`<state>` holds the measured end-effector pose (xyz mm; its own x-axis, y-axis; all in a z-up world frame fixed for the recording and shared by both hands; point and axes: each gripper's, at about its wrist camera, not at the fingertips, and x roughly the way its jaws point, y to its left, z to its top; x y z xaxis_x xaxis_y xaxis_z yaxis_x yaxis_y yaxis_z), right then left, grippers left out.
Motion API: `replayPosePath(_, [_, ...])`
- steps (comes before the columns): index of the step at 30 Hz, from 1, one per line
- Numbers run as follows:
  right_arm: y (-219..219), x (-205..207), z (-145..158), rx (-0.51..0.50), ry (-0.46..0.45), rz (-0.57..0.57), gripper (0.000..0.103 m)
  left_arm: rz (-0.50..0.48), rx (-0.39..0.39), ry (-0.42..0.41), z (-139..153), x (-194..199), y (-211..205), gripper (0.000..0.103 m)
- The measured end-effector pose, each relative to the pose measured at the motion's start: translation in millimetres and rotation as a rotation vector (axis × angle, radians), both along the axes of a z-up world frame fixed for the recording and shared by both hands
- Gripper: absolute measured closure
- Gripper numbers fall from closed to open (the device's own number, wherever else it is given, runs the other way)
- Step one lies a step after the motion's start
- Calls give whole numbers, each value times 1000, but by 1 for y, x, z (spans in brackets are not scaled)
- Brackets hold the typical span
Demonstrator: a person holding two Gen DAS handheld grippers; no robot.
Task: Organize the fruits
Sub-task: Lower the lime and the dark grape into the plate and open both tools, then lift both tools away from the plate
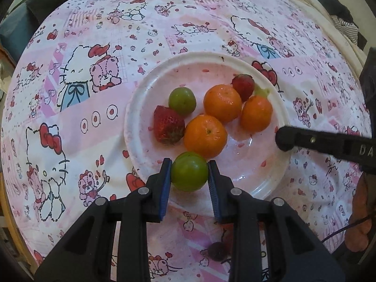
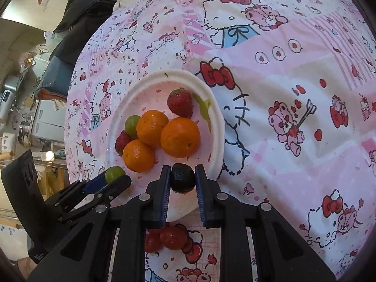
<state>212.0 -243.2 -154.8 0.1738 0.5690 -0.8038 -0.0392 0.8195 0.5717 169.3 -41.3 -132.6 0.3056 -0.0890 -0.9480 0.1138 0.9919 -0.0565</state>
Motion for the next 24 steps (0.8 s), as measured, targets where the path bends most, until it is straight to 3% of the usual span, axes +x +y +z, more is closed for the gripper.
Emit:
replayPosePath(4, [-2,0,1,17,0,-10,79,-8,5,4,-1,0,-2,75])
replayPosePath(8, [0,0,5,16,-11,0,77,-3,8,-16,4,-1,-2,39])
replayPosePath(9, [1,0,7,14,-15,3,70,0,16,-29,6,-2,-3,34])
replayPosePath(10, [2,0,9,9,-25,4,64,0,24,-37,8,-2,-3,32])
replayPosePath(12, [2,0,14,-11,-49,0,35,-5,31,-35,9,-2,-3,30])
replayPosePath(24, [-9,2,25,10,-65,-39,27,35,24,-48,16,-7,10,30])
